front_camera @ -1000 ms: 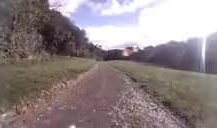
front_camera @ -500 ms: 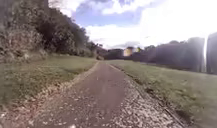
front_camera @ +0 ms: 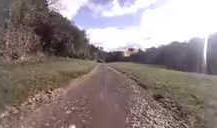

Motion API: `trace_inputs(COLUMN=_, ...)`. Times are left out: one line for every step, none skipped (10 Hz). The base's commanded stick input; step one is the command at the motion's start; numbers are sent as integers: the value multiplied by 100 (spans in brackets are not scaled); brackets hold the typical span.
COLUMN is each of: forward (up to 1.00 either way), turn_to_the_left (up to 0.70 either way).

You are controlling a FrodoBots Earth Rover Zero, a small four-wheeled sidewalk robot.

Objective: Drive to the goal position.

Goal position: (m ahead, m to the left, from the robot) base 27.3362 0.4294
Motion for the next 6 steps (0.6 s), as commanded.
trace_inputs(forward=70, turn_to_the_left=2)
trace_inputs(forward=70, turn_to_the_left=2)
trace_inputs(forward=70, turn_to_the_left=2)
trace_inputs(forward=70, turn_to_the_left=2)
trace_inputs(forward=70, turn_to_the_left=2)
trace_inputs(forward=70, turn_to_the_left=2)
